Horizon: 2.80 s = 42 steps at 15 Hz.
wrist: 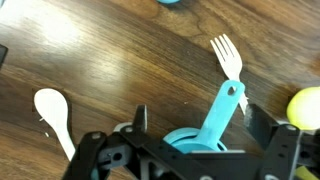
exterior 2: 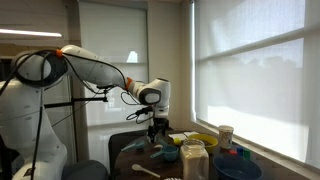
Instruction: Pick up the top blue measuring spoon from the stack and put it on the table, pick up the top blue measuring spoon from the stack and put it on the table
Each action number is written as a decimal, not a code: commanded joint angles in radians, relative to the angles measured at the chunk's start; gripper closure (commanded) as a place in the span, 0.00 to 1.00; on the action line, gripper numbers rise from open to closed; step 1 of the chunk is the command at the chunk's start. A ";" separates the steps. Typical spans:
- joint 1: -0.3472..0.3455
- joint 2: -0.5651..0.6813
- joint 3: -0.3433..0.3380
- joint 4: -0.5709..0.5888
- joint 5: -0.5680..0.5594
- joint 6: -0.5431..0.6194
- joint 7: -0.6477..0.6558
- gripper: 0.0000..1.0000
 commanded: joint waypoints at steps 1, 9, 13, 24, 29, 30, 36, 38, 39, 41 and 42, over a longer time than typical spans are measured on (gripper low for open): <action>0.019 0.069 -0.011 0.051 0.026 0.057 0.035 0.00; 0.035 0.131 -0.017 0.076 0.028 0.080 0.043 0.29; 0.036 0.137 -0.019 0.082 0.025 0.079 0.048 0.64; 0.040 0.112 -0.015 0.088 0.004 0.058 0.106 0.94; 0.055 0.067 -0.001 0.091 -0.043 0.031 0.135 0.94; 0.059 0.056 0.004 0.091 -0.059 0.020 0.142 0.94; 0.084 -0.004 0.023 0.080 -0.089 -0.057 0.123 0.94; 0.096 -0.025 0.032 0.070 -0.080 -0.079 0.102 0.94; 0.103 -0.036 0.036 0.066 -0.079 -0.089 0.092 0.94; 0.116 -0.065 0.046 0.052 -0.093 -0.098 0.058 0.94; 0.122 -0.079 0.049 0.042 -0.086 -0.099 0.035 0.94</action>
